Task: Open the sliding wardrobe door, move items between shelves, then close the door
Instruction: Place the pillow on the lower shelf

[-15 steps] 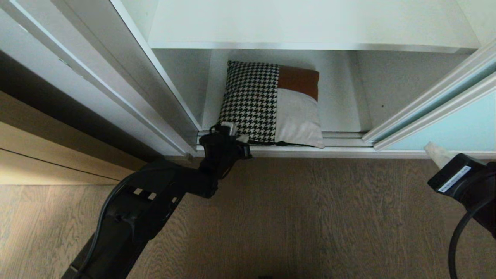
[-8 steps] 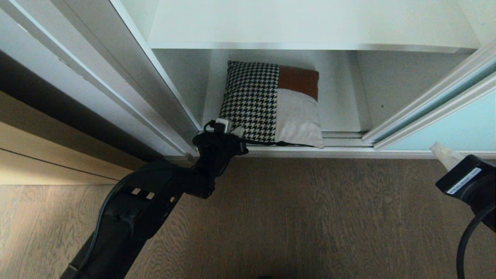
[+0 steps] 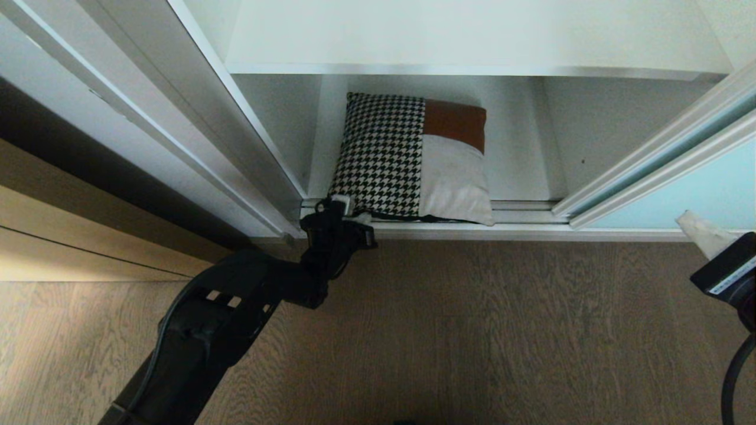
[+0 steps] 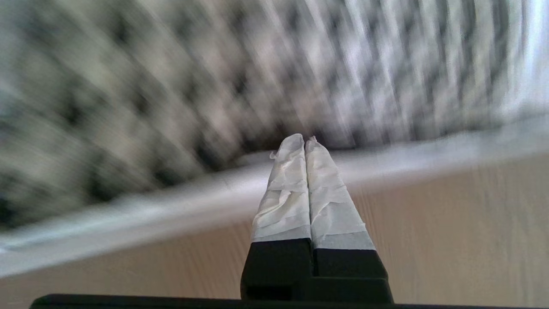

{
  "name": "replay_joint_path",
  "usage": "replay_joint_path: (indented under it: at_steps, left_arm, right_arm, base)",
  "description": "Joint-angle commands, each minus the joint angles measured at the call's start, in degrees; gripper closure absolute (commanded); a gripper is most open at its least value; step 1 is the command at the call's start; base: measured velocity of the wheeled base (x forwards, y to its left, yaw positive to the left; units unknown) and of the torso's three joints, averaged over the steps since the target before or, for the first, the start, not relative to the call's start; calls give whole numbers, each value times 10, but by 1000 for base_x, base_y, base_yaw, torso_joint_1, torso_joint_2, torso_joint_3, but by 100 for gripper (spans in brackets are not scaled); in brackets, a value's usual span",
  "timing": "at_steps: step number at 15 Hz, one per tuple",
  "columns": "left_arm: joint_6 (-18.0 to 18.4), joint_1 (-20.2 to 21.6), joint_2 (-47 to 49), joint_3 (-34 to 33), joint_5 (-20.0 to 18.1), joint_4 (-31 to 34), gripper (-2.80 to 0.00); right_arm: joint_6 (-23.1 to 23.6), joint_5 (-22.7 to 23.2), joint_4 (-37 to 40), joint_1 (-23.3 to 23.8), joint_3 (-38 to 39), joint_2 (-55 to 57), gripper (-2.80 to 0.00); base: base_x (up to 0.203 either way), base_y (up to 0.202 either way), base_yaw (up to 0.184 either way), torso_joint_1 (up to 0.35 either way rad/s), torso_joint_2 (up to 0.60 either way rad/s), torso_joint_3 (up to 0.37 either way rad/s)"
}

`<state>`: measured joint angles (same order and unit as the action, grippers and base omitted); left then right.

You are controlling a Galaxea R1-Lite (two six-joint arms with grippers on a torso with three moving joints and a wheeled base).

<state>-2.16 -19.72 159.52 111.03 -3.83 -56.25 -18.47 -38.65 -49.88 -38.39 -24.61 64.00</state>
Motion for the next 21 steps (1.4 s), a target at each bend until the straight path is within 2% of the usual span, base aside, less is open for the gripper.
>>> replay_joint_path:
  at_steps: [1, 2, 3, 5, 6, 7, 8, 10, 12, 16, 21]
  left_arm:
    - [-31, -5, -58, -15, 79, 4, 0]
    - [-42, -15, -75, -37, 107, 21, 0]
    - [-51, -24, -85, -66, 117, 32, 0]
    - [-75, -51, -105, -134, 121, 59, 0]
    - [-104, -70, -116, -156, 121, 103, 0]
    - [-138, -82, -122, -157, 118, 137, 0]
    - [-153, -87, -123, -144, 110, 163, 0]
    - [-160, -89, -102, -87, 103, 187, 0]
    - [-160, -88, -59, -25, 113, 195, 0]
    - [-159, -88, -53, -20, 128, 185, 0]
    - [-155, -88, -49, -27, 128, 161, 0]
  right_arm:
    - [2, 12, -5, 1, -3, -8, 0]
    - [2, 16, -6, 1, -6, -2, 0]
    - [1, 21, -8, 0, -6, 5, 0]
    - [-1, 28, -8, 0, 0, -4, 0]
    - [-1, 31, -7, 0, 0, -10, 0]
    - [0, 31, -7, -1, 0, -14, 0]
    - [0, 32, -7, -1, 1, -15, 0]
    - [-1, 35, -7, -2, 4, -17, 0]
    - [-1, 40, -7, -2, 9, -15, 0]
    - [-3, 50, -7, -5, 23, -10, 0]
    - [-4, 50, -7, -5, 20, -3, 0]
  base:
    - [0, 0, 0, 0, 0, 0]
    - [0, 0, 0, 0, 0, 0]
    - [0, 0, 0, 0, 0, 0]
    - [0, 0, 0, 0, 0, 0]
    - [0, 0, 0, 0, 0, 0]
    - [0, 0, 0, 0, 0, 0]
    - [0, 0, 0, 0, 0, 0]
    - [0, 0, 0, 0, 0, 0]
    - [0, 0, 0, 0, 0, 0]
    - [0, 0, 0, 0, 0, 0]
    - [0, 0, 0, 0, 0, 0]
